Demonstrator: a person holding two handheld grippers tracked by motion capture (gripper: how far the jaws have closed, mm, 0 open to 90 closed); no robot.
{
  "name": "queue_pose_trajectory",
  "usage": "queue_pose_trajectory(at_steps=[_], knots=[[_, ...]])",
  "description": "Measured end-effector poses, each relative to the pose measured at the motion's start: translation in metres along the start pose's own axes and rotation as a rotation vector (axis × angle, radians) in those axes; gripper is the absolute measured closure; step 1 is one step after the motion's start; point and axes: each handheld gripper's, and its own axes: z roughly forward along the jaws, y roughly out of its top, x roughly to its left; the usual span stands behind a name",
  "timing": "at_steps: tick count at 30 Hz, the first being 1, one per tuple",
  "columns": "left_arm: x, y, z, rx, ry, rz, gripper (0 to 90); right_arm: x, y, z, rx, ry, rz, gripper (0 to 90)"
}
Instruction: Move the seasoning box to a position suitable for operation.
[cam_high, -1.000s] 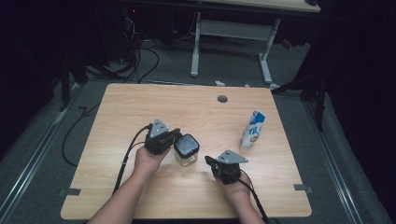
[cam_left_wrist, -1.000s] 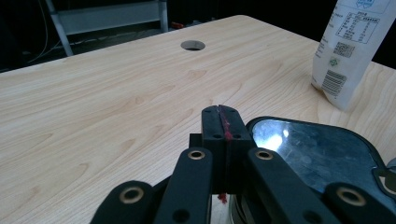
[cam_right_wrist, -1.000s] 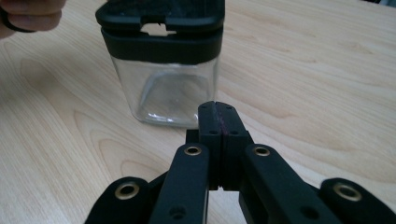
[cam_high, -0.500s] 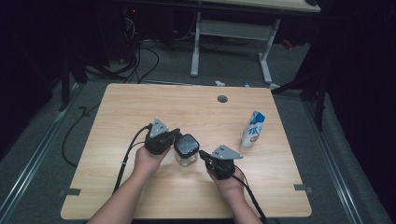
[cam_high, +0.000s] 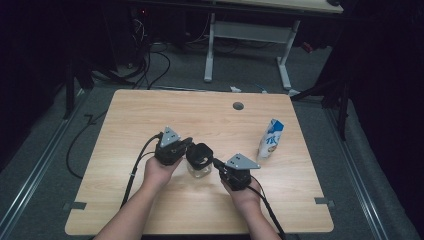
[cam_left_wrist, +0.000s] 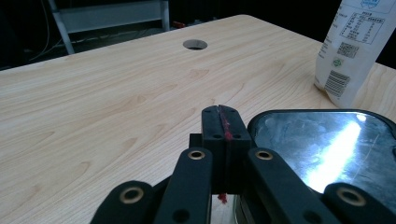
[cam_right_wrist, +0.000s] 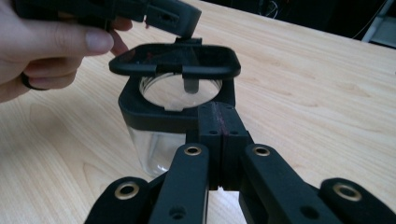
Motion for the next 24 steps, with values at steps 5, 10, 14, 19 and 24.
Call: queue_pose_trajectory(at_steps=[5, 10, 14, 19, 24], knots=[[0.000, 0.000, 0.000, 0.000, -0.001, 0.001, 90.0, 0.001, 0.005, 0.005, -0.001, 0.004, 0.001, 89.9], [0.000, 0.000, -0.002, 0.005, 0.007, 0.003, 90.0, 0.001, 0.008, 0.005, -0.017, 0.007, 0.003, 89.9], [0.004, -0.003, -0.015, -0.008, 0.028, 0.002, 84.5, 0.001, 0.010, 0.005, -0.023, 0.008, -0.002, 89.9], [0.003, -0.020, -0.041, -0.006, 0.035, -0.006, 84.7, 0.003, 0.012, 0.005, -0.025, 0.009, -0.006, 89.9], [-0.007, -0.040, -0.057, 0.003, 0.008, -0.039, 84.7, 0.005, 0.015, 0.005, -0.031, 0.015, 0.004, 89.9]])
